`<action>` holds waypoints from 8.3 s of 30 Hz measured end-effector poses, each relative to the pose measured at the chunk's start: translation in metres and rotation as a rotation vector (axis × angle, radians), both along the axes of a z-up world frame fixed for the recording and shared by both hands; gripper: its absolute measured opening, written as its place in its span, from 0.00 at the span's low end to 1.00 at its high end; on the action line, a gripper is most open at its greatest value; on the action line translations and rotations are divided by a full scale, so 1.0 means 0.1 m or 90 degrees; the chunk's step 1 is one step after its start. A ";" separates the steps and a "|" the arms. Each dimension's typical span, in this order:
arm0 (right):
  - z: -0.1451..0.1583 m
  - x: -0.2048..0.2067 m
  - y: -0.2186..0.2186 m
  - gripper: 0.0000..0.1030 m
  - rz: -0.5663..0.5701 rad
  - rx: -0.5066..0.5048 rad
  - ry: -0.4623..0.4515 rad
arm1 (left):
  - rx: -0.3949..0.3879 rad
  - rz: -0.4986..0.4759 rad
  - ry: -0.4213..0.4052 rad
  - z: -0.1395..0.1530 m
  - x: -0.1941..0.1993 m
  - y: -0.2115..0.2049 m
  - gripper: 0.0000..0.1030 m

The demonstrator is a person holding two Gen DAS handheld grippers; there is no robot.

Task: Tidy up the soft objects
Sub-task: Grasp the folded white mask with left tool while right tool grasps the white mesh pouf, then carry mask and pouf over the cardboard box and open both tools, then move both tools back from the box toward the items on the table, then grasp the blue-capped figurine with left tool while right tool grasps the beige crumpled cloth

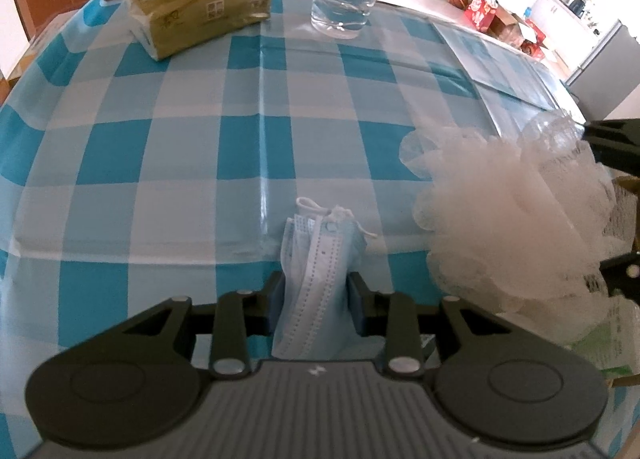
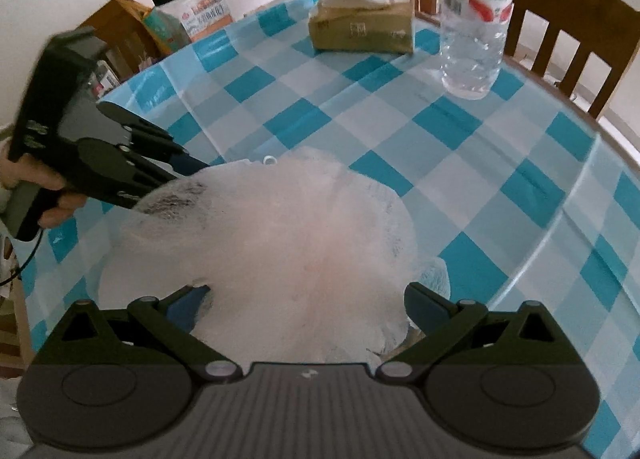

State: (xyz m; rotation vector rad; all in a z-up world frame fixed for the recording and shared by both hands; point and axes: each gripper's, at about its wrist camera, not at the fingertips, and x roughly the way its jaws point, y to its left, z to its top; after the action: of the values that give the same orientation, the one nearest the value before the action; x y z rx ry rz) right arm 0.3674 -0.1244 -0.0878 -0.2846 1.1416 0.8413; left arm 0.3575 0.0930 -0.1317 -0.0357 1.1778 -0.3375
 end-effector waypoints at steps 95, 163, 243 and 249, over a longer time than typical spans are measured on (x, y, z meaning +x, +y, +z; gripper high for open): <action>1.28 -1.54 -2.26 0.45 -0.341 -0.001 -0.163 | -0.042 -0.415 -0.085 1.52 -1.26 -2.12 0.24; 0.89 -2.72 -2.37 1.00 -0.633 -0.103 -0.263 | 0.000 -0.370 -0.213 1.06 -2.30 -2.43 0.96; -0.53 -2.77 -0.58 0.53 -0.585 -0.173 -0.215 | 0.232 -0.699 -0.130 0.12 -1.10 -1.89 0.42; -0.63 -2.71 -0.65 0.32 -0.631 -0.147 -0.215 | 0.228 -0.701 -0.127 0.12 -1.08 -1.90 0.42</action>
State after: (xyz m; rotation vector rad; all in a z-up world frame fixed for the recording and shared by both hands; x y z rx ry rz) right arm 0.0960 -0.1895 -0.1506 -0.0193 0.8955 -0.2107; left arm 0.2492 -0.0966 -0.1199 0.9676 0.9493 -1.0551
